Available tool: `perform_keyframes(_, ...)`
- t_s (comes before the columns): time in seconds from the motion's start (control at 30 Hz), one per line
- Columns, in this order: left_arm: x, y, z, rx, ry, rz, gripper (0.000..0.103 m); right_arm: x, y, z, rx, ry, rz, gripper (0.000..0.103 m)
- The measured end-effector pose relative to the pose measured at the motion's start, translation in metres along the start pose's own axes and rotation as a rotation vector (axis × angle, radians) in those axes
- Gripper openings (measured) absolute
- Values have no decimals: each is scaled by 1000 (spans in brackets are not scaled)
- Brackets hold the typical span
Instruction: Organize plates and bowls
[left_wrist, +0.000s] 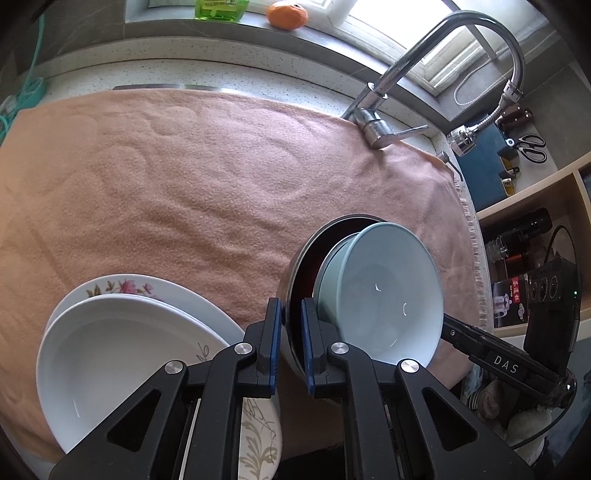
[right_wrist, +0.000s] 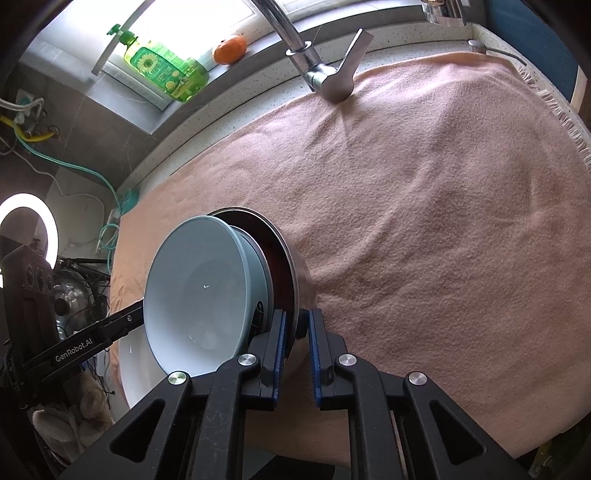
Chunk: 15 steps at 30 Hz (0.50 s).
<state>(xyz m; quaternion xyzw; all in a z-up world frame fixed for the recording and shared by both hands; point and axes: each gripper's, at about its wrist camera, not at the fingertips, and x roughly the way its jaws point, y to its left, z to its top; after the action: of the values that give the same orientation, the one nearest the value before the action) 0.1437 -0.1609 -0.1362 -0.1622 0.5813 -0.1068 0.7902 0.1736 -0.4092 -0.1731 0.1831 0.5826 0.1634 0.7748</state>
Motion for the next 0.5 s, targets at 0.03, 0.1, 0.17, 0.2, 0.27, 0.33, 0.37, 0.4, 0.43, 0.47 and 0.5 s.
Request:
perform_keyframes(0.03,0,1,1,-2,3,-9,9,0,0,-1,7,-4,-2,11)
perform_keyframes(0.1,-1,2,0,7,7,-18,9,0,-1,-1,18,-11,-9,11)
perform_keyframes(0.17,-2,1,-1,23,9,-14,9,0,-1,-2,27,-14,-12,11)
perform_keyframes(0.2,-1,0,0,33,8,-11,9,-1,0,-2,30,-16,-12,11)
perform_keyframes(0.27,-1,-1,1,41,13,-14,9,-2,0,-3,37,-24,-20,11)
perform_keyframes(0.33,-2,-2,2,52,14,-18,9,-2,0,-4,47,-29,-27,11)
perform_keyframes(0.37,-3,-3,2,55,13,-21,9,-2,0,-4,52,-31,-29,11)
perform_keyframes(0.4,-3,-3,3,59,13,-25,9,-3,0,-4,58,-33,-30,11)
perform_keyframes(0.43,-4,-4,3,64,13,-27,9,-4,0,-5,63,-36,-32,11)
perform_keyframes(0.47,-4,-4,4,70,12,-28,9,-5,0,-5,64,-41,-35,11)
perform_keyframes(0.5,-4,-5,4,74,11,-29,9,-6,1,-5,63,-47,-38,11)
